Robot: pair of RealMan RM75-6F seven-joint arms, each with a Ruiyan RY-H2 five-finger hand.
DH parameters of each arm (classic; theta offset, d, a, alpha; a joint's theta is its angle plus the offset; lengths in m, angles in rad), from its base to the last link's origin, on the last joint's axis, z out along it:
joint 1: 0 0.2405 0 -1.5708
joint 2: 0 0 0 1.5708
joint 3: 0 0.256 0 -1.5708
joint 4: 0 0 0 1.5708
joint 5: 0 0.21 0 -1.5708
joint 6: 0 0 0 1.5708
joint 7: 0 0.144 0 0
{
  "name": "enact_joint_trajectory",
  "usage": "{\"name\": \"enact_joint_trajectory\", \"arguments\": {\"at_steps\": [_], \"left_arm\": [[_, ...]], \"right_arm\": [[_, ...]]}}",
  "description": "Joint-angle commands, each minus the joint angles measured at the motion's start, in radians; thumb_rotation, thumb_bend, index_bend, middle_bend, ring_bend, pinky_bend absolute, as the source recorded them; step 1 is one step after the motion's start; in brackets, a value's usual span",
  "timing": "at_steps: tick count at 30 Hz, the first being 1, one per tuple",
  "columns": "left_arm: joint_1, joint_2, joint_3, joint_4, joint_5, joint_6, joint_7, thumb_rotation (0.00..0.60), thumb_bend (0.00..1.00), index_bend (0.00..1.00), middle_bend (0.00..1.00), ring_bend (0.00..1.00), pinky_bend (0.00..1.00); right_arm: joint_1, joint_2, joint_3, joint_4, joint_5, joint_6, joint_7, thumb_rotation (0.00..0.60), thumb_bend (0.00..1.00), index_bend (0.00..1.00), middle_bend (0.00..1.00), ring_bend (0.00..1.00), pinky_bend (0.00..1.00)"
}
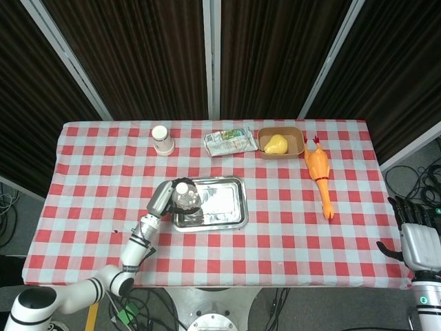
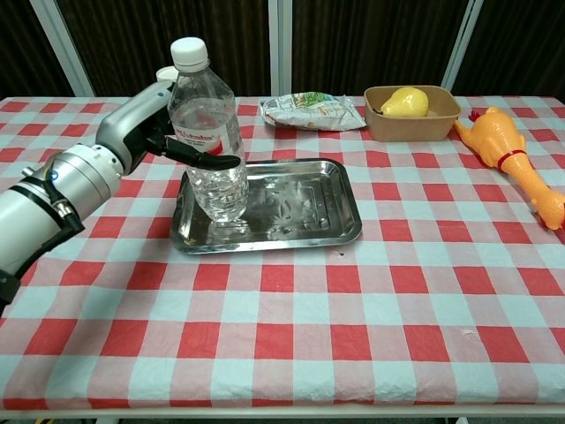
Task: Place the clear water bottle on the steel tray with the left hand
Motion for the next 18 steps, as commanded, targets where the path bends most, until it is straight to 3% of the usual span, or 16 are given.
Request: {"name": "enact_joint_trajectory", "arguments": {"at_steps": [1, 6, 12, 18], "left_arm": [[-0.012, -0.020, 0.001, 0.037, 0.004, 0.004, -0.035, 0.600, 0.19, 0.54, 0.61, 0.47, 0.48], [-0.013, -0.025, -0.002, 0.057, -0.008, 0.000, -0.049, 0.600, 0.17, 0.50, 0.57, 0.46, 0.47], [-0.013, -0.033, -0.003, 0.070, -0.011, 0.011, -0.060, 0.600, 0.09, 0.32, 0.42, 0.34, 0.38], [-0.010, -0.028, 0.009, 0.056, -0.003, 0.021, -0.059, 0.600, 0.05, 0.27, 0.37, 0.27, 0.32]], "right_arm": [[0.002, -0.001, 0.000, 0.001, 0.002, -0.003, -0.001, 0.600, 0.11, 0.02, 0.04, 0.00, 0.00], [0.004, 0.001, -0.006, -0.002, -0.001, -0.013, 0.001, 0.600, 0.11, 0.02, 0.04, 0.00, 0.00], [0.005, 0.011, 0.007, -0.003, 0.021, -0.016, 0.017, 0.600, 0.11, 0.02, 0.04, 0.00, 0.00], [0.002, 0.020, 0.011, -0.007, 0.025, -0.014, 0.030, 0.600, 0.11, 0.02, 0.04, 0.00, 0.00]]}}
